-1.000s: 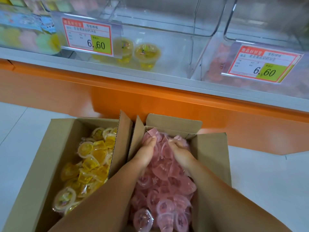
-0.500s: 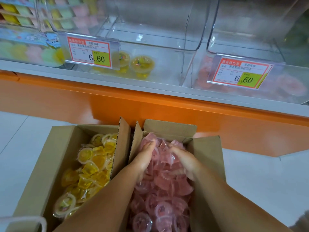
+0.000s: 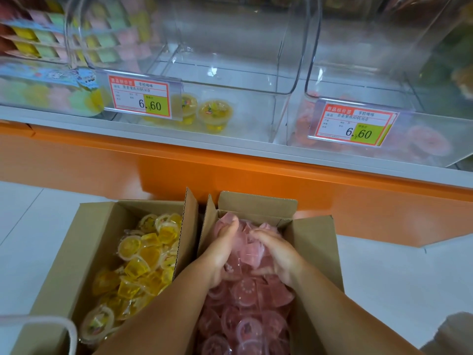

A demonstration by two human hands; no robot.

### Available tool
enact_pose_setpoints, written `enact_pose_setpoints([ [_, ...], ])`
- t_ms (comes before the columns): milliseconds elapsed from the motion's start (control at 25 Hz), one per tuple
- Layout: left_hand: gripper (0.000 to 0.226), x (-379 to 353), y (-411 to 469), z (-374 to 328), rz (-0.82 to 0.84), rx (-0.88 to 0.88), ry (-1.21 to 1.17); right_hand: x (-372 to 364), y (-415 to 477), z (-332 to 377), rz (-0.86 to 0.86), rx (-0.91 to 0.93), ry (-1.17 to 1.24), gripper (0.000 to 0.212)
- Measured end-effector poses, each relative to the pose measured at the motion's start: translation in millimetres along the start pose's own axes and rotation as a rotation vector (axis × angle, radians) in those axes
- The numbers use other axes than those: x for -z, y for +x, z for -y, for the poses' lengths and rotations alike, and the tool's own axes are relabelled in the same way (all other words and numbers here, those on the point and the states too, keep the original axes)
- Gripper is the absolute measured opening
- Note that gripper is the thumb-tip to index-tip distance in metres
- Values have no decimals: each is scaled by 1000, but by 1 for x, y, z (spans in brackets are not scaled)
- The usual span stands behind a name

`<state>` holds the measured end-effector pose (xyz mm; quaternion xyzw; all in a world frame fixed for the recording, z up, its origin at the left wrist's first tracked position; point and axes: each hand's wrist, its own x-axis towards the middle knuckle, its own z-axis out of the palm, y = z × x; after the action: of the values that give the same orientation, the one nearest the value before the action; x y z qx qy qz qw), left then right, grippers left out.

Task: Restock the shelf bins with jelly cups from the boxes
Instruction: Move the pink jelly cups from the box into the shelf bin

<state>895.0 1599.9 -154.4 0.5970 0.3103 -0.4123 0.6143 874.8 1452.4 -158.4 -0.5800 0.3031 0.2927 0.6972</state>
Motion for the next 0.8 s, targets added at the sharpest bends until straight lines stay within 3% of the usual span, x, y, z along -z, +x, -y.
enact_pose_setpoints([
  [360, 93, 0, -31, -6, 15, -33, -28, -2, -44, 33, 97, 100, 185, 32],
  [600, 109, -4, -83, -32, 146, -59, -63, -11, -82, 61, 54, 183, 262, 36],
  [800, 71, -17, -126, -38, 255, -57, -333, -30, -123, 88, -90, 314, 425, 33],
])
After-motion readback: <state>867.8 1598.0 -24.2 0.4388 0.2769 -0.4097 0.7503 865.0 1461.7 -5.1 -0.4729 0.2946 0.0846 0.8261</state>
